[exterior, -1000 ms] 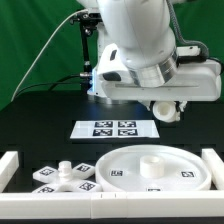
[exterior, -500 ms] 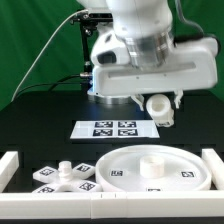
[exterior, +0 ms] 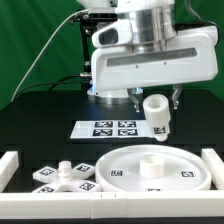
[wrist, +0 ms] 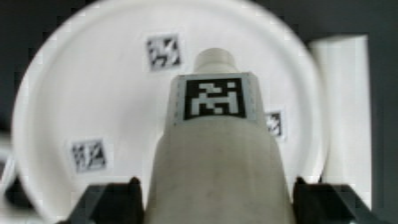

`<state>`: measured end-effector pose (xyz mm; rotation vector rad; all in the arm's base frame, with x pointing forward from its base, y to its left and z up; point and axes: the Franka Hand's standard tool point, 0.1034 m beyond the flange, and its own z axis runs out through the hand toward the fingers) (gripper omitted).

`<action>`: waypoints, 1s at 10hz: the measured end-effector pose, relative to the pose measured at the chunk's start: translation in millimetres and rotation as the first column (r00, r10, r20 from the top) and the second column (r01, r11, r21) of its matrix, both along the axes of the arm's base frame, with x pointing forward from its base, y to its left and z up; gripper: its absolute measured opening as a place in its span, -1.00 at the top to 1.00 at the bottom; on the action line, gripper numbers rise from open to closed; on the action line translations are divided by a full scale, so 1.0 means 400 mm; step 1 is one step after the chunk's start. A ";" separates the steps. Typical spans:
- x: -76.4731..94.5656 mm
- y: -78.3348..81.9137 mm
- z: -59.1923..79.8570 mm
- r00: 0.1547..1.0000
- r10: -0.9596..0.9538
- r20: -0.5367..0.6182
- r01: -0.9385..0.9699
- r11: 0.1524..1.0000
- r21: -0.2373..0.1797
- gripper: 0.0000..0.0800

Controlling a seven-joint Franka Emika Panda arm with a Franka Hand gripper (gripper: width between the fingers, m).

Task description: Assemble round table

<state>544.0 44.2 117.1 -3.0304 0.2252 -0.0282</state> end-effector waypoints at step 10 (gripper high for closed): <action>0.037 -0.017 0.037 0.921 0.184 0.343 -0.147 0.980 -0.131 -0.01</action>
Offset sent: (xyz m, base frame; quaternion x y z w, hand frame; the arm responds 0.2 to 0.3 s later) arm 0.0000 0.0000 0.0000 0.0000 0.1296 0.0000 0.9916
